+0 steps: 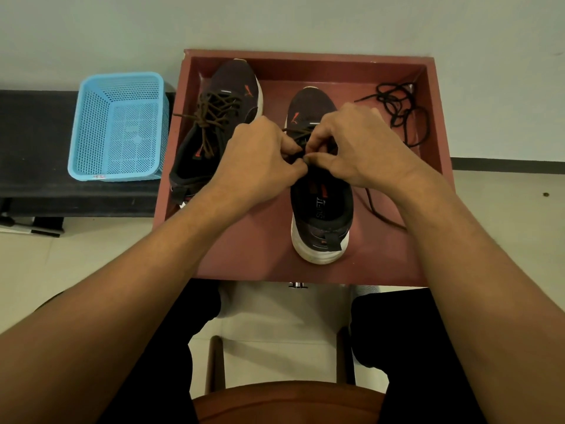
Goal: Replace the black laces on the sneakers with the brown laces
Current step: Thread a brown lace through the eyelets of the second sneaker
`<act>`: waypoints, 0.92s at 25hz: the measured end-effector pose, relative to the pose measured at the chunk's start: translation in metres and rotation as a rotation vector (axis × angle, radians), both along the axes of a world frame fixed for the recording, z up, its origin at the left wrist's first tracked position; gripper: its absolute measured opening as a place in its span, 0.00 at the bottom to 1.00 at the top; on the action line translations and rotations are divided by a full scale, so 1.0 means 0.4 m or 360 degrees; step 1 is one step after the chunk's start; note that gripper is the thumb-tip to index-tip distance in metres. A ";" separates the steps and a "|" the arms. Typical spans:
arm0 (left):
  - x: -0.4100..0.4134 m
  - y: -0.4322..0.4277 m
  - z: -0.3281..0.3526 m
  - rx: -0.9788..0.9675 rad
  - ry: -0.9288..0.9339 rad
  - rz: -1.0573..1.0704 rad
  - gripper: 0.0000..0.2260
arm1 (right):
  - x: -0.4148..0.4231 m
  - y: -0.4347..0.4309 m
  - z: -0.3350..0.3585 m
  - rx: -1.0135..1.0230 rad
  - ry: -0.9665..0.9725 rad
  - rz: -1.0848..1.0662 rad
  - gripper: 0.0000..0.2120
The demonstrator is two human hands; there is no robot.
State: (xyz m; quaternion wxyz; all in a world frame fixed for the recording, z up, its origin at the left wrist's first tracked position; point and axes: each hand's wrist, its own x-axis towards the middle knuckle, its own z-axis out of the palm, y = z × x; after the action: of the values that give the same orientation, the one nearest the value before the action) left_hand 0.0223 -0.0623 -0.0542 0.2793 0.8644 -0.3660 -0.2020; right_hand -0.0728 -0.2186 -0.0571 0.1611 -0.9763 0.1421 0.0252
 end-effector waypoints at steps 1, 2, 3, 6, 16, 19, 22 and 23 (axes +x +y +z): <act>-0.002 -0.001 0.002 -0.0006 0.0003 0.0003 0.06 | -0.003 -0.005 0.005 0.0041 0.0023 0.0011 0.06; -0.003 -0.002 0.002 -0.0012 -0.0001 0.0002 0.06 | -0.008 -0.009 0.010 0.0082 0.0040 0.0011 0.06; -0.003 -0.003 0.002 -0.0016 -0.0008 0.0006 0.07 | -0.011 -0.012 0.016 0.0115 0.0036 -0.0009 0.05; 0.004 0.000 0.000 -0.0018 0.0002 0.0019 0.08 | -0.007 -0.001 0.021 0.0127 -0.0076 -0.0098 0.04; 0.024 0.001 -0.006 -0.0037 0.0378 0.0058 0.08 | -0.008 0.018 0.032 0.0265 -0.0138 -0.0340 0.05; 0.022 -0.004 -0.015 -0.0049 0.0186 0.0029 0.04 | -0.009 0.015 0.032 0.0280 -0.0101 -0.0297 0.05; 0.022 -0.002 -0.022 -0.0047 -0.0072 -0.0054 0.02 | -0.012 0.007 0.031 0.0314 -0.0049 -0.0267 0.06; 0.024 0.000 -0.023 -0.0046 -0.0144 -0.0062 0.02 | -0.012 0.003 0.030 0.0331 -0.0037 -0.0254 0.07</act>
State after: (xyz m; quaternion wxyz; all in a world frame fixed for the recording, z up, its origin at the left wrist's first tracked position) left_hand 0.0318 -0.0624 -0.0635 0.2711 0.8613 -0.3978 -0.1629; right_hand -0.0776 -0.2174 -0.0451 0.2647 -0.9401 0.2140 0.0155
